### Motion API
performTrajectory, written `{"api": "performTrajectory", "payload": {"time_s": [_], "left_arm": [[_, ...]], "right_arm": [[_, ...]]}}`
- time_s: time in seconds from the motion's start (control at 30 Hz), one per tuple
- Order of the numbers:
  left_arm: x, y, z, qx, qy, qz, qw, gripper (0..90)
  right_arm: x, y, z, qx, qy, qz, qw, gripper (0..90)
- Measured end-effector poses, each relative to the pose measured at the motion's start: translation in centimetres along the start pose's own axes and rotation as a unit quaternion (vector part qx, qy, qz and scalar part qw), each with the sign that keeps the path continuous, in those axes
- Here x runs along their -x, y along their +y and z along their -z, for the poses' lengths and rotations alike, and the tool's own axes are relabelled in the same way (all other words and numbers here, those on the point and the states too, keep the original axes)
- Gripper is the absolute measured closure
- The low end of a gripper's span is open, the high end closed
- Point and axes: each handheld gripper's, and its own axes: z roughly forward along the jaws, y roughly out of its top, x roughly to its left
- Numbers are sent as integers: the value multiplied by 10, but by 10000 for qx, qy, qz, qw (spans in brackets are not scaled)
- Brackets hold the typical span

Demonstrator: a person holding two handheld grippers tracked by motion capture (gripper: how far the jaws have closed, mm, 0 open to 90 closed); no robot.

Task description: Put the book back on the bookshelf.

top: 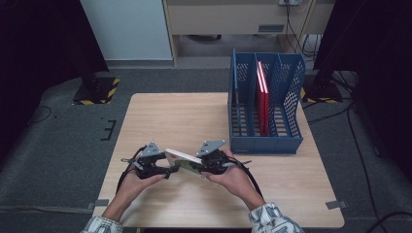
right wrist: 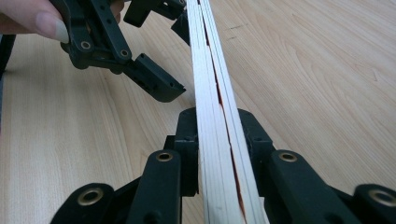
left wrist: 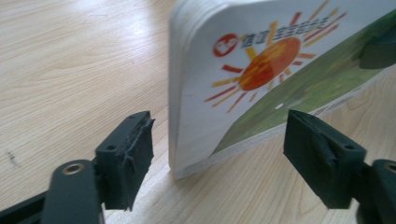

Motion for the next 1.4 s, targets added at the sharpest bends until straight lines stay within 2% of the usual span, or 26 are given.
{"api": "performTrajectory", "payload": {"time_s": [0.37,0.8,1.4], "left_arm": [[-9,-3,7,71,180,129,9997,181],[-18,-7,10,-40,511,221,9984,90],[-26,-12,12,-193,829,211,9961,88]], "right_arm": [[0,0,1,-19,-22,15,10000,762],[6,-1,5,43,-121,-136,9998,765],[16,-2,18,197,-253,-286,9991,766]]}}
